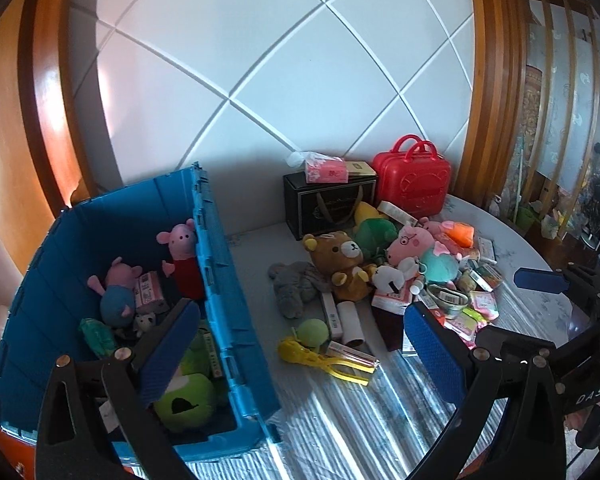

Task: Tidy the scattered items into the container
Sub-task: 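Move both tools back toward the pile on the bed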

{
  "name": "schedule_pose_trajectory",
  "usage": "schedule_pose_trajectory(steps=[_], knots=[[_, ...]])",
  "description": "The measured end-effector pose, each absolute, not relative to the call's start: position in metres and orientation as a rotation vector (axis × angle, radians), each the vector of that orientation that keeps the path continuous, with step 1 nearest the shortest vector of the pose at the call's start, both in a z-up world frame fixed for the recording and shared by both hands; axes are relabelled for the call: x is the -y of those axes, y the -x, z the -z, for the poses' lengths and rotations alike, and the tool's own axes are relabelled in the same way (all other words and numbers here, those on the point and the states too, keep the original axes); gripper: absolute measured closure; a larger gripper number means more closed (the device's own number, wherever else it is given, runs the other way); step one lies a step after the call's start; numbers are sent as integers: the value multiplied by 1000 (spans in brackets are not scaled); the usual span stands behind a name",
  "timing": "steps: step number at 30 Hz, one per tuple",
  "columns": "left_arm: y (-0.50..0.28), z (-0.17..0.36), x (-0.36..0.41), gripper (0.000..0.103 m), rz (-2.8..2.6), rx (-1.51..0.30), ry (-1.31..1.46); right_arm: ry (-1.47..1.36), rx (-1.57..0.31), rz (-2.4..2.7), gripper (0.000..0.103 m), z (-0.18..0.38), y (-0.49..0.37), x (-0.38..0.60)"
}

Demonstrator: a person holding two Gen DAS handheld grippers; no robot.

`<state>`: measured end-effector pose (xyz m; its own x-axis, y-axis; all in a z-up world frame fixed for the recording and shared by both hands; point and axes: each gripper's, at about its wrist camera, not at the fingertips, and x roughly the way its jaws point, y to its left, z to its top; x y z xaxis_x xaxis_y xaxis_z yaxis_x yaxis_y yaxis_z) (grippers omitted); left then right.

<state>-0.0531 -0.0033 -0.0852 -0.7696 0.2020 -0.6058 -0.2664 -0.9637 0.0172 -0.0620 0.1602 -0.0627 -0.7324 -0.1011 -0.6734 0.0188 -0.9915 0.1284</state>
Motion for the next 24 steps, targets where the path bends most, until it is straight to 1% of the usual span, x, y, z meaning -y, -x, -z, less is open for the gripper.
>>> schedule_pose_trajectory(steps=[5,11,16,24], knots=[[59,103,-40,0,-2680,-168,958,-1179,185,2898,1,85,45,-213],[69,141,-83,0,-2620,-181,1048,-1292,237,2931,1,121,30,-276],[78,180,-114,0,-2577,-189,1111,-1360,269,2938,1,148,19,-316],[93,253,-183,0,-2464,-285,1192,-1438,278,2934,1,190,10,-365]])
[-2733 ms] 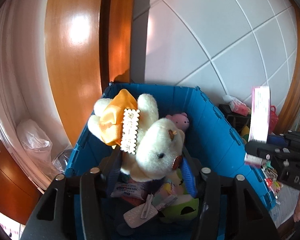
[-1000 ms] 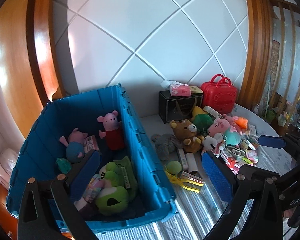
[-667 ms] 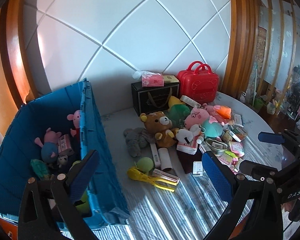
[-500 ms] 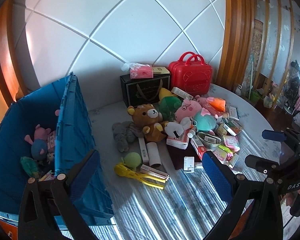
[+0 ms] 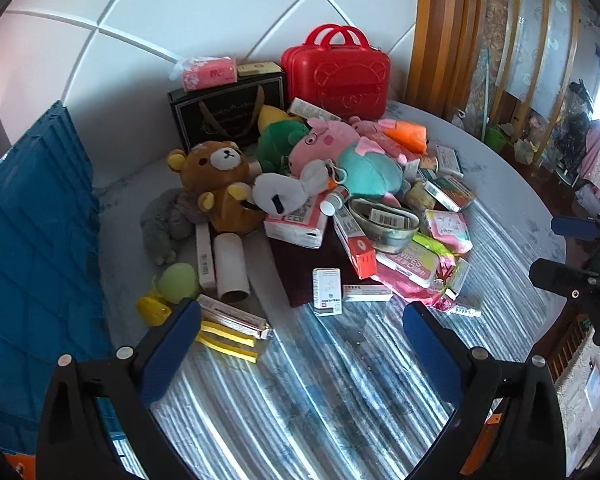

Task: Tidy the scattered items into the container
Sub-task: 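Move both tools back toward the pile on the bed, then grasp a white medicine box with the left tool while the right tool grasps a red-and-white box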

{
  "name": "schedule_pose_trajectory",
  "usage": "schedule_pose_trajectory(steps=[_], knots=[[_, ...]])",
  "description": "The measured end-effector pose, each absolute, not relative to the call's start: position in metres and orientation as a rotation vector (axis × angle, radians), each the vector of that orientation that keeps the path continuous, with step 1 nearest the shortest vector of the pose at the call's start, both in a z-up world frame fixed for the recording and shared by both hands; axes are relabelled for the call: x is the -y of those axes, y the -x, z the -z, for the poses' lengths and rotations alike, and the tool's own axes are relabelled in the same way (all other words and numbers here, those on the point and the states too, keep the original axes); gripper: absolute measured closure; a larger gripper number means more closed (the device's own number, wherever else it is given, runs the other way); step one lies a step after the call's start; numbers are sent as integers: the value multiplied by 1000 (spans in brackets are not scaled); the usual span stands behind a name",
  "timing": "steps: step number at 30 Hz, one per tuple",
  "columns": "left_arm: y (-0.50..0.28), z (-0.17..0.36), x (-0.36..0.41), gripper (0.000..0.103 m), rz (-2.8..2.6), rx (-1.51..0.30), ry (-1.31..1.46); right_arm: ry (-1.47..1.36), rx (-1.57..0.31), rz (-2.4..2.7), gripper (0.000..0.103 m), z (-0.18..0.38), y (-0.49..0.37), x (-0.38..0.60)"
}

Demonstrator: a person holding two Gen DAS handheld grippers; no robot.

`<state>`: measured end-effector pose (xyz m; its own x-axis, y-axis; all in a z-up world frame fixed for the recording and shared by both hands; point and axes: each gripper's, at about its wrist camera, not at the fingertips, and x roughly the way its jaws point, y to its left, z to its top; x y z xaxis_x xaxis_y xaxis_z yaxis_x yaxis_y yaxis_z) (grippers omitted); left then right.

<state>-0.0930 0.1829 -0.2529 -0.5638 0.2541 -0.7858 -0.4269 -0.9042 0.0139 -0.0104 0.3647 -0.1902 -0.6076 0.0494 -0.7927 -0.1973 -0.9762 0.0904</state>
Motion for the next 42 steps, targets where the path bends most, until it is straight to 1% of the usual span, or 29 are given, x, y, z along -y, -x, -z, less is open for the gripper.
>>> schedule_pose_trajectory(steps=[6,16,18,22,25,27,29,30,32,36,39,42], knots=[[106,304,-223,0,-2453,-377,1201,1384,-270,-2634,1,225,15,-397],[148,390,-247,5,-2463,-370,1319,1508,-288,-2568,1,285,32,-447],[157,401,-248,10,-2477,-366,1328,1531,-290,-2560,1,297,40,-458],[170,414,-249,29,-2492,-366,1347,1559,-288,-2556,1,309,55,-469],[174,416,-250,31,-2496,-356,1326,1572,-280,-2574,1,317,67,-474],[176,417,-252,35,-2488,-345,1320,1582,-296,-2556,1,325,75,-480],[179,418,-255,48,-2460,-327,1321,1592,-313,-2539,1,333,81,-487],[181,417,-257,52,-2445,-328,1320,1594,-314,-2534,1,337,85,-490],[181,416,-261,71,-2420,-332,1318,1593,-307,-2529,1,341,92,-494],[177,414,-260,72,-2406,-303,1325,1584,-315,-2542,1,339,104,-494],[173,412,-253,72,-2409,-245,1323,1577,-276,-2609,1,330,112,-476],[164,406,-250,72,-2420,-231,1312,1575,-269,-2672,1,319,119,-452]])
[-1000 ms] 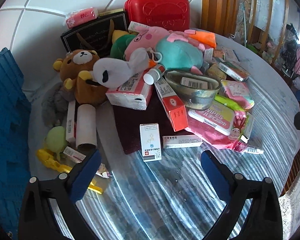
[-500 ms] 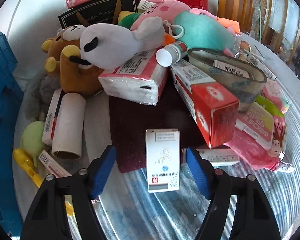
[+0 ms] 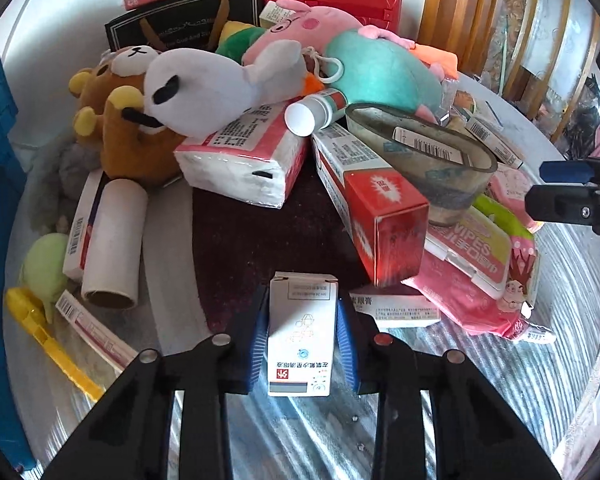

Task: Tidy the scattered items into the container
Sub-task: 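Grasp a white medicine box with the left tool while the right tool grasps a red-and-white box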

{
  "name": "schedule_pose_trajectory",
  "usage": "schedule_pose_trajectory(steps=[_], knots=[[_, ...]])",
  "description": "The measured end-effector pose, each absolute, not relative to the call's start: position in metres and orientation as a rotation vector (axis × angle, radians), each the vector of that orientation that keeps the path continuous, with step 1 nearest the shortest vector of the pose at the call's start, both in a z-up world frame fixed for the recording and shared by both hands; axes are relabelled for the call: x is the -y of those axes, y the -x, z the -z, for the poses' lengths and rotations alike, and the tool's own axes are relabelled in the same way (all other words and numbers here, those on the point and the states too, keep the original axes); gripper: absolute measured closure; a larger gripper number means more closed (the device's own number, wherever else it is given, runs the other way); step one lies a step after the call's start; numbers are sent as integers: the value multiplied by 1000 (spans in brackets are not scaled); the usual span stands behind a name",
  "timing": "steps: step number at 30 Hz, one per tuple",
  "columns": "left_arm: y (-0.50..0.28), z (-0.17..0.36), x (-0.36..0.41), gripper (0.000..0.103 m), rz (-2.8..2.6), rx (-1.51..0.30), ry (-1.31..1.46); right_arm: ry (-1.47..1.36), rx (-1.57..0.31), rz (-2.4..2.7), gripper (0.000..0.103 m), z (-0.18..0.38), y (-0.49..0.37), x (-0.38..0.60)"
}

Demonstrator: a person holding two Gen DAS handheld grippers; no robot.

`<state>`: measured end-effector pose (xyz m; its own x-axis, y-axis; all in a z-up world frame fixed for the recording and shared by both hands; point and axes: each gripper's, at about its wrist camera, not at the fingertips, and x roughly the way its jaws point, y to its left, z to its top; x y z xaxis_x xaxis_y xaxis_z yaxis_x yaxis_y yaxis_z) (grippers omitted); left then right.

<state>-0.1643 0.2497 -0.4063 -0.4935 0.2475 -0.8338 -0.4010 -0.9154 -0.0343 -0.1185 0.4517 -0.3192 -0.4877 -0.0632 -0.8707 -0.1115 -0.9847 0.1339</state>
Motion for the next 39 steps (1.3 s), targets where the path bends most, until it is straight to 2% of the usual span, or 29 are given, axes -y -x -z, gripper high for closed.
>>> schedule_pose_trajectory(steps=[9,13,19,21,23,24,34,39], knots=[[143,392,-215,72,-2479,-224,1325,1578,-255,-2792,1,306,143,-378],[137,388,-191,72,-2510,-219,1334,1587,-239,-2778,18,312,157,-354],[130,385,-170,72,-2547,-190,1341,1623,-297,-2684,19,333,182,-343],[128,383,-167,72,-2553,-179,1332,1641,-290,-2647,26,342,190,-342],[126,381,-165,72,-2557,-170,1324,1645,-281,-2617,54,348,193,-346],[125,381,-165,72,-2558,-166,1321,1643,-292,-2602,60,350,194,-349],[123,372,-164,72,-2565,-149,1298,1640,-335,-2579,79,341,175,-365],[123,364,-169,72,-2570,-140,1281,1627,-343,-2599,81,325,159,-366]])
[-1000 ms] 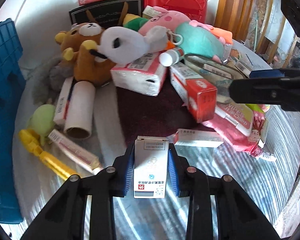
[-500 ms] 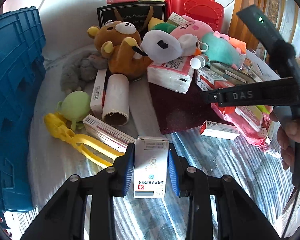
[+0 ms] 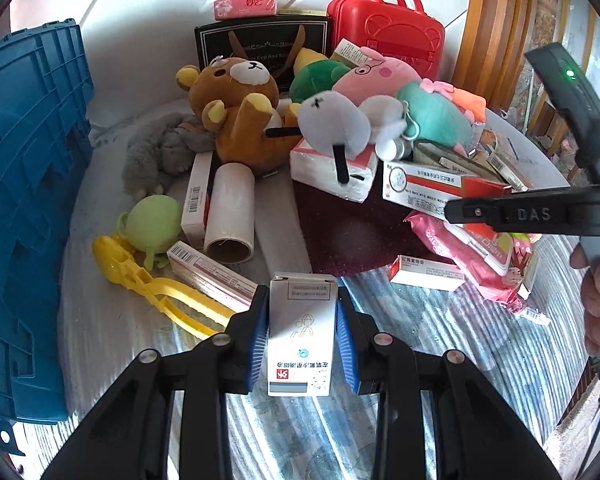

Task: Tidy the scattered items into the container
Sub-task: 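Lift and carry the white box and red-and-white box over the blue crate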

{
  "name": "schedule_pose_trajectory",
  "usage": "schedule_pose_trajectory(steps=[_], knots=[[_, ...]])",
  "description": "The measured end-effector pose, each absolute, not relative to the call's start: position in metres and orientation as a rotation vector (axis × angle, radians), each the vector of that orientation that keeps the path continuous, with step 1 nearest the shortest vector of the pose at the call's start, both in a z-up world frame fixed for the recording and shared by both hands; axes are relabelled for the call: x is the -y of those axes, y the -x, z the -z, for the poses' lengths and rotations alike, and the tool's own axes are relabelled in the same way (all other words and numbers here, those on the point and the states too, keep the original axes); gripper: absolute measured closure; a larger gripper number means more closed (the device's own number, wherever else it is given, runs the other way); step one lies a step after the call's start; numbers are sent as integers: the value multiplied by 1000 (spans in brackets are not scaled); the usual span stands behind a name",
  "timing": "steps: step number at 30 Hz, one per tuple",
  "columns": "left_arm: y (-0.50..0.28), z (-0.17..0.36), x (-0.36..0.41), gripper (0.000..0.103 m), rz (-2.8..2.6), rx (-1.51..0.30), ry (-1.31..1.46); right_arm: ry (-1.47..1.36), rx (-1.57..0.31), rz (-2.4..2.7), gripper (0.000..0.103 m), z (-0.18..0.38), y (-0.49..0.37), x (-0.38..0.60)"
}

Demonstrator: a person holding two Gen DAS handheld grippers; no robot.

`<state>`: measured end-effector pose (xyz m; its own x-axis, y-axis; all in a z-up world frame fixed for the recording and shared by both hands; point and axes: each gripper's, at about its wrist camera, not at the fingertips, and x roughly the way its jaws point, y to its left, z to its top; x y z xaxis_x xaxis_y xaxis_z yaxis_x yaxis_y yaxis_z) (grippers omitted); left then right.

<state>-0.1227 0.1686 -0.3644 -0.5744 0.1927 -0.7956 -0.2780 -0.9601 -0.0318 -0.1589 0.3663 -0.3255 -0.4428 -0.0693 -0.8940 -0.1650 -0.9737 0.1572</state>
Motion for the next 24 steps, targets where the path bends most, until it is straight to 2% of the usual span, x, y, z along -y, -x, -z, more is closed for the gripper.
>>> schedule_pose_trajectory(steps=[14,24], knots=[[117,324,-183,72,-2591,-153,1228,1576,-327,-2693,80,262,113,-374],[110,259,-190,72,-2617,-170,1143,1525,-315,-2753,80,212,78,-381]])
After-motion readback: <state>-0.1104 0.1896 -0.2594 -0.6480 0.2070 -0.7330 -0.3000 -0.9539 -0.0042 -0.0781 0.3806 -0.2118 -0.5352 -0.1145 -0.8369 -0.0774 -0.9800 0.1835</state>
